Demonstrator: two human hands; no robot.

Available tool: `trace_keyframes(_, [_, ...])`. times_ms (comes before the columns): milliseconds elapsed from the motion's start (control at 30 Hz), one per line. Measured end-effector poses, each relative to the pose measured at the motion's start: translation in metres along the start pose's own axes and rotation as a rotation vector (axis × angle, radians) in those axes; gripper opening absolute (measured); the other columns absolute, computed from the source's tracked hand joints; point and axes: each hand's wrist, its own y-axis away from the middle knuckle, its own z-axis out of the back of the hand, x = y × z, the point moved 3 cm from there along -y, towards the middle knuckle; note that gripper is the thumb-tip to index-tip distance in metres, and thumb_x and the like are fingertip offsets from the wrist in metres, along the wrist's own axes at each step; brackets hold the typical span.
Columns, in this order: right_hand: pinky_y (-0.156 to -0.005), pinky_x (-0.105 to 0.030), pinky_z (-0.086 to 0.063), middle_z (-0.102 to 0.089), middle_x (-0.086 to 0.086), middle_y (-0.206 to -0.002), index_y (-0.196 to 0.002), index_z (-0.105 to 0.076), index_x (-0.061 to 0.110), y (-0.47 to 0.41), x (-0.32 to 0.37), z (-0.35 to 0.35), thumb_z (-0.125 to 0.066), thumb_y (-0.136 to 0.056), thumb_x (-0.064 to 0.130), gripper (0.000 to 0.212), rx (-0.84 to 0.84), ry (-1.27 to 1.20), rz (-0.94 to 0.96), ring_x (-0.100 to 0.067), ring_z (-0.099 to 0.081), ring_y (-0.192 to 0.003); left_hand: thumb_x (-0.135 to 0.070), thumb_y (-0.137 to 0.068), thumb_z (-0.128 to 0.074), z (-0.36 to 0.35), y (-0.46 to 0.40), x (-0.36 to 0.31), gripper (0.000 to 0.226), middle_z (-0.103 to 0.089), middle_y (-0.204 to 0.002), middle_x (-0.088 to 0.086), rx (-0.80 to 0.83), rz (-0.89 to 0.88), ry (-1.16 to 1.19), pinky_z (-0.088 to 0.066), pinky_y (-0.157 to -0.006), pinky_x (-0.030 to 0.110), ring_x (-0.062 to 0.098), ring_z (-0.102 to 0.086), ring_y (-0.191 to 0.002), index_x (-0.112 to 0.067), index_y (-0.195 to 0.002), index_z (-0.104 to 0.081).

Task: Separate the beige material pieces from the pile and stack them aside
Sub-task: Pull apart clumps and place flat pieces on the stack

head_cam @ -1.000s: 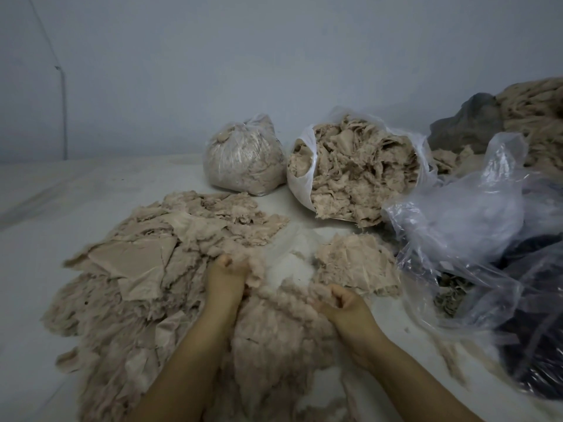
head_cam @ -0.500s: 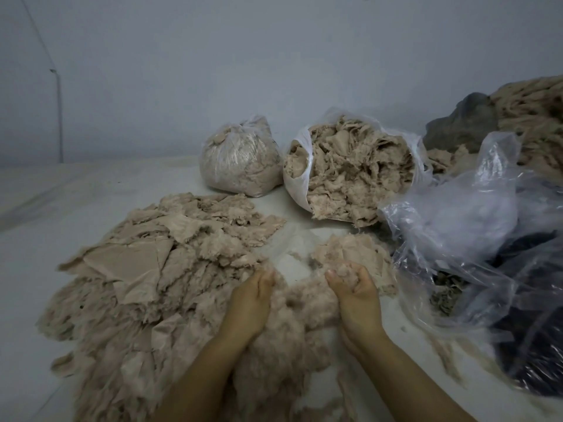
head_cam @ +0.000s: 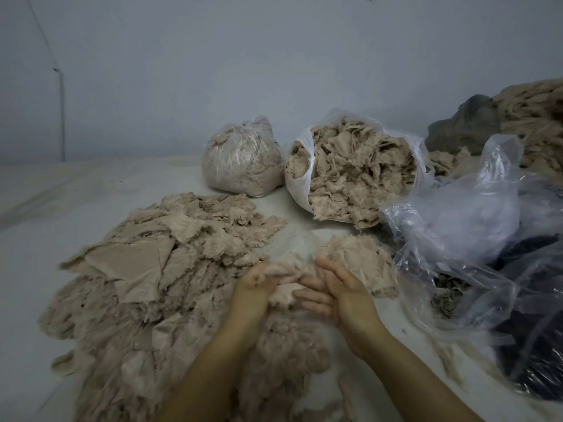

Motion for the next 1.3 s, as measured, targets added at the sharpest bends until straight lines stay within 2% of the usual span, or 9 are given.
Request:
trace_keyframes(167, [-0.076,-0.031,-0.056,-0.066,-0.004,-0.108,-0.122,-0.058,0.012,-0.001,-0.013,0.012,-0.065,-0.087,0.036,0.043,-0.071,0.209,-0.060,-0.016,-0.066,-0.094,-0.008,-0.093,-0.050,-0.001,0.003,-0.003,0.018,-0.072,-0.089,0.020,0.086,0.300,0.443,-0.059,-0.055,0.037,0.027,-0.071,-0.071,-0.001,-0.106,-0.061])
trace_keyframes(300, [-0.067,-0.035,-0.054,-0.067,-0.011,-0.077,-0.086,-0.066,0.007,0.000,-0.016,0.007,-0.069,-0.083,0.021,0.014,-0.104,0.047,-0.066,-0.020,-0.065,-0.069,-0.023,-0.097,-0.047,-0.010,0.007,0.004,0.027,-0.072,-0.092,0.017,0.072,0.298,0.322,-0.058,-0.067,0.036,0.025,-0.070,-0.076,-0.002,-0.100,-0.065])
trace_keyframes(467, [-0.073,-0.039,-0.053,-0.071,-0.014,-0.080,-0.087,-0.070,0.005,-0.001,-0.013,0.010,-0.066,-0.088,0.015,0.011,-0.186,0.088,0.040,-0.026,-0.063,-0.073,-0.052,-0.090,-0.049,-0.007,0.006,0.004,0.047,-0.072,-0.093,0.010,0.049,0.282,0.161,-0.055,-0.079,0.041,0.027,-0.067,-0.089,-0.009,-0.095,-0.066])
trace_keyframes(600, [-0.045,-0.022,-0.044,-0.063,-0.006,-0.059,-0.069,-0.069,0.009,0.000,-0.014,0.002,-0.066,-0.088,0.025,0.025,-0.172,0.131,0.067,-0.013,-0.055,-0.051,-0.026,-0.085,-0.068,-0.018,0.007,0.005,0.026,-0.071,-0.095,0.018,-0.048,0.081,-0.055,-0.055,-0.074,0.038,0.029,-0.067,-0.082,-0.003,-0.096,-0.065])
trace_keyframes(767, [-0.045,-0.017,-0.037,-0.050,0.008,-0.048,-0.047,-0.056,0.022,-0.006,-0.007,0.007,-0.064,-0.090,0.025,0.044,-0.252,0.290,0.193,-0.005,-0.045,-0.046,-0.022,-0.096,-0.052,-0.012,-0.007,-0.001,0.027,-0.049,-0.064,0.006,-0.205,-0.138,-0.193,-0.037,-0.055,0.027,0.017,-0.045,-0.061,-0.005,-0.075,-0.052])
trace_keyframes(967, [-0.062,-0.031,-0.035,-0.049,-0.005,-0.064,-0.062,-0.050,0.016,-0.050,0.046,0.029,-0.057,-0.093,0.036,0.037,-0.482,0.474,0.298,-0.020,-0.046,-0.064,-0.014,-0.100,-0.043,-0.001,-0.028,-0.024,0.028,-0.052,-0.044,-0.005,-0.092,-0.199,-0.205,-0.033,-0.034,0.016,0.006,-0.042,-0.034,-0.009,-0.074,-0.050])
trace_keyframes(1067, [-0.079,-0.036,-0.043,-0.053,-0.008,-0.111,-0.107,-0.057,0.015,-0.049,0.036,0.049,-0.054,-0.092,0.035,0.025,-0.537,0.924,0.223,-0.027,-0.055,-0.095,-0.013,-0.096,-0.050,0.016,-0.024,-0.014,0.023,-0.058,-0.058,-0.007,-0.001,-0.224,-0.561,-0.041,-0.049,0.021,0.009,-0.051,-0.053,-0.016,-0.074,-0.054])
trace_keyframes(1133, [-0.077,-0.032,-0.041,-0.046,-0.009,-0.123,-0.115,-0.054,0.014,-0.034,0.011,0.045,-0.055,-0.093,0.027,0.026,-0.485,1.071,0.322,-0.025,-0.053,-0.098,-0.022,-0.093,-0.056,0.027,-0.019,-0.002,0.015,-0.056,-0.070,-0.008,0.033,-0.186,-0.867,-0.040,-0.059,0.024,0.011,-0.052,-0.067,-0.022,-0.078,-0.054])
trace_keyframes(1300, [-0.070,-0.025,-0.045,-0.061,0.003,-0.084,-0.083,-0.065,0.020,0.000,-0.051,-0.013,-0.059,-0.088,0.048,0.029,0.101,1.081,0.215,-0.013,-0.056,-0.077,-0.034,-0.089,-0.058,0.032,-0.003,0.014,0.016,-0.057,-0.085,-0.006,-0.004,-0.052,-1.155,-0.045,-0.070,0.028,0.014,-0.056,-0.083,-0.022,-0.099,-0.053])
